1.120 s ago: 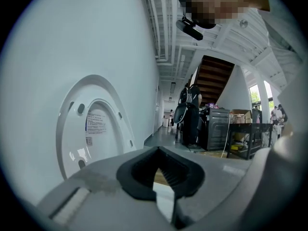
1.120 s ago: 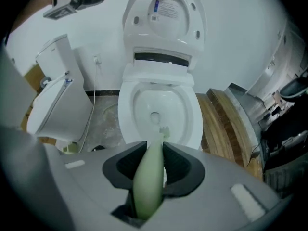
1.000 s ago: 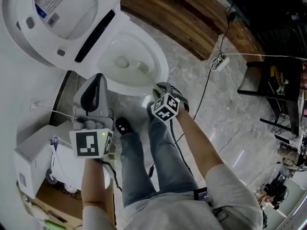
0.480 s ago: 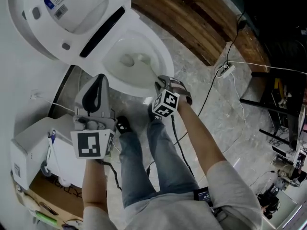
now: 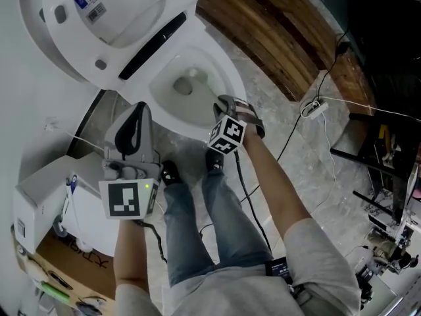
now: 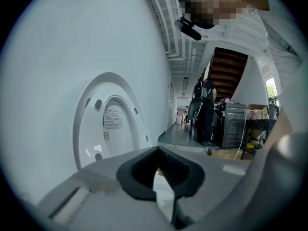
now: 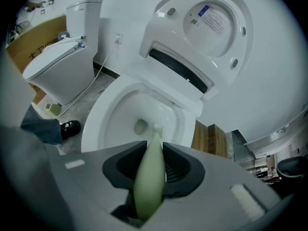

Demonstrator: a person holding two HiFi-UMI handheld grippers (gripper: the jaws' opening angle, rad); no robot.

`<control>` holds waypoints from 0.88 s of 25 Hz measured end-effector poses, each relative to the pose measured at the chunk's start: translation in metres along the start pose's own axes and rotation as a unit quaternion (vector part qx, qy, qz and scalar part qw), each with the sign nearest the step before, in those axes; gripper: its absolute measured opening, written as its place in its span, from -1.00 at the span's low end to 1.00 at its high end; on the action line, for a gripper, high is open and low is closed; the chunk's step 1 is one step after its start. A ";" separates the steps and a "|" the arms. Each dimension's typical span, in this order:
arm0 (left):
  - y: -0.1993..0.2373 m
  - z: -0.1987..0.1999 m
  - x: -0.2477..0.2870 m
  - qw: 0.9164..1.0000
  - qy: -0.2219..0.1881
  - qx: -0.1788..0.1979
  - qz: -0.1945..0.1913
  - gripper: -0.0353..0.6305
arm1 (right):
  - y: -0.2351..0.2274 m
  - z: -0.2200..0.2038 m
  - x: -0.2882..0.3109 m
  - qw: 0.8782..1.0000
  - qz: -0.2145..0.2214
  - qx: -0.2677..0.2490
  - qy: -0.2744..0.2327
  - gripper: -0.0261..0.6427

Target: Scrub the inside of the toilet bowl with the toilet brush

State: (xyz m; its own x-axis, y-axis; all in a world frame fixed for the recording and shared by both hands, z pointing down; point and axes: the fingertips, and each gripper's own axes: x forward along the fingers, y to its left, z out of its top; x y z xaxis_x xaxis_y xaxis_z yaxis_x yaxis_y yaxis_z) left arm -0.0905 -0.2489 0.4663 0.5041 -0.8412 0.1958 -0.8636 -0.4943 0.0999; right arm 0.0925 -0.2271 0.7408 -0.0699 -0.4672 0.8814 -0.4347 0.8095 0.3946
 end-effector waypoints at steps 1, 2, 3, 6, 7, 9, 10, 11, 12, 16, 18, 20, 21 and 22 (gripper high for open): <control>0.002 -0.001 0.001 1.000 0.001 -0.001 0.002 -0.88 | -0.002 0.003 0.003 1.000 0.001 0.001 -0.001 -0.61; 0.005 -0.002 0.002 1.000 0.004 0.000 0.006 -0.88 | -0.004 0.006 0.005 1.000 0.002 0.000 -0.003 -0.61; 0.008 -0.003 0.003 1.000 0.006 0.001 0.010 -0.88 | -0.005 0.009 0.007 1.000 0.002 -0.001 -0.005 -0.61; 0.010 0.000 0.008 1.000 -0.003 -0.003 0.005 -0.88 | -0.007 0.019 0.013 1.000 0.000 0.000 -0.010 -0.61; 0.011 0.001 0.009 1.000 -0.007 -0.005 0.003 -0.88 | -0.008 0.023 0.016 1.000 -0.001 0.002 -0.011 -0.61; 0.015 -0.001 0.009 1.000 -0.006 -0.008 0.003 -0.88 | -0.011 0.032 0.021 1.000 -0.002 0.003 -0.014 -0.61; 0.018 -0.002 0.009 1.000 -0.001 -0.007 0.006 -0.88 | -0.011 0.037 0.023 1.000 -0.002 0.002 -0.016 -0.61; 0.021 -0.004 0.008 1.000 0.002 -0.006 0.008 -0.88 | -0.011 0.042 0.025 1.000 -0.002 0.000 -0.017 -0.61; 0.023 -0.004 0.008 1.000 0.001 -0.007 0.007 -0.88 | -0.010 0.046 0.027 1.000 -0.002 -0.004 -0.019 -0.61; 0.033 -0.006 0.004 1.000 0.002 -0.007 0.010 -0.88 | -0.005 0.062 0.031 0.999 -0.001 -0.023 -0.024 -0.61; 0.039 -0.013 0.000 1.000 0.019 -0.001 0.016 -0.88 | 0.001 0.068 0.033 0.999 0.003 -0.034 -0.026 -0.61; 0.042 -0.014 -0.001 1.000 0.019 0.000 0.017 -0.88 | 0.007 0.073 0.035 0.999 0.009 -0.045 -0.029 -0.61; 0.043 -0.015 -0.002 1.000 0.019 -0.001 0.017 -0.88 | 0.010 0.075 0.035 0.998 0.013 -0.049 -0.030 -0.61; 0.044 -0.015 -0.003 1.000 0.019 -0.004 0.015 -0.88 | 0.014 0.076 0.036 0.998 0.018 -0.053 -0.030 -0.61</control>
State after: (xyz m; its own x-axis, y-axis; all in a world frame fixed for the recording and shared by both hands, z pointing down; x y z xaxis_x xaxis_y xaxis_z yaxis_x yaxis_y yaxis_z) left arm -0.1299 -0.2651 0.4847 0.4766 -0.8468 0.2360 -0.8788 -0.4667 0.1002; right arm 0.0155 -0.2593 0.7581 -0.1394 -0.4548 0.8796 -0.3343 0.8577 0.3906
